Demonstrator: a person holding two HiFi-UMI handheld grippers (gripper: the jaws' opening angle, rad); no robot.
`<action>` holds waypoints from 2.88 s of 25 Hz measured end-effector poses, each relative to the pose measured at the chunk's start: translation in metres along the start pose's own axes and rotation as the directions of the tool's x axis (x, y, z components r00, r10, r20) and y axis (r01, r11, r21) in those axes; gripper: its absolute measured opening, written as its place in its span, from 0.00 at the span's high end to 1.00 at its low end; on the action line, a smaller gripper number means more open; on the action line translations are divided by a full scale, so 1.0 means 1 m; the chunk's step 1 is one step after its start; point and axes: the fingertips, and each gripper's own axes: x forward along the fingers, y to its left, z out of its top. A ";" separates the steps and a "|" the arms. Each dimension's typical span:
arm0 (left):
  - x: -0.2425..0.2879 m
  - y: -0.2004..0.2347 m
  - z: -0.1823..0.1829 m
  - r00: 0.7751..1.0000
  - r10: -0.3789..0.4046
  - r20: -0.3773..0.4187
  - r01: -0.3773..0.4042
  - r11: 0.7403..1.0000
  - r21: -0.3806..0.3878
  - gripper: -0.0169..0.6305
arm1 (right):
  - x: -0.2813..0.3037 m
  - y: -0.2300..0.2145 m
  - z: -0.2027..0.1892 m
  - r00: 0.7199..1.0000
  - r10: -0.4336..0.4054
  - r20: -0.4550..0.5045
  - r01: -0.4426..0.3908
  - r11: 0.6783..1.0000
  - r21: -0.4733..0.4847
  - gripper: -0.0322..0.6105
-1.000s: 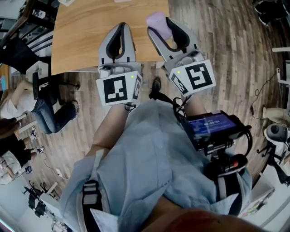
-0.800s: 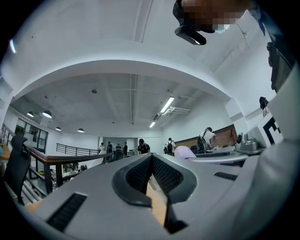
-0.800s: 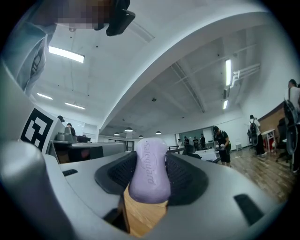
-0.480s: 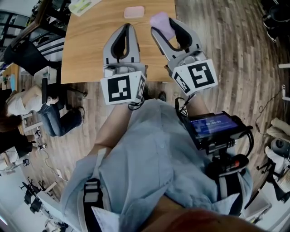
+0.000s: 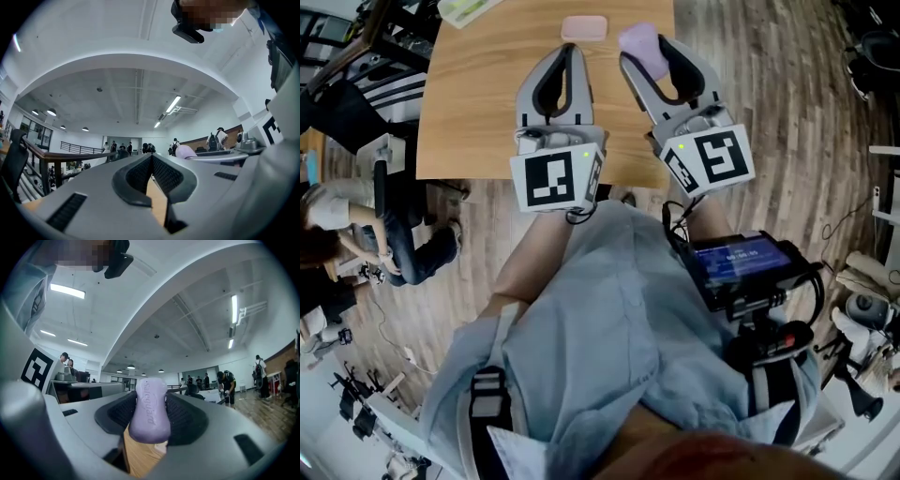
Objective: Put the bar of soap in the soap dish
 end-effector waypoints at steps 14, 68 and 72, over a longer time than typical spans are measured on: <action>0.041 0.026 -0.023 1.000 -0.009 -0.024 0.008 0.999 -0.033 0.96 | 0.041 -0.023 -0.021 0.999 -0.009 -0.041 0.010 1.000 0.014 0.62; 0.125 0.169 -0.215 0.949 0.072 -0.307 -0.134 0.973 -0.187 0.96 | 0.214 -0.033 -0.275 0.810 0.161 -0.564 -0.211 0.977 -0.023 0.62; 0.124 0.164 -0.217 0.953 0.063 -0.297 -0.121 0.976 -0.182 0.96 | 0.215 -0.038 -0.270 0.840 0.150 -0.522 -0.177 0.984 -0.002 0.62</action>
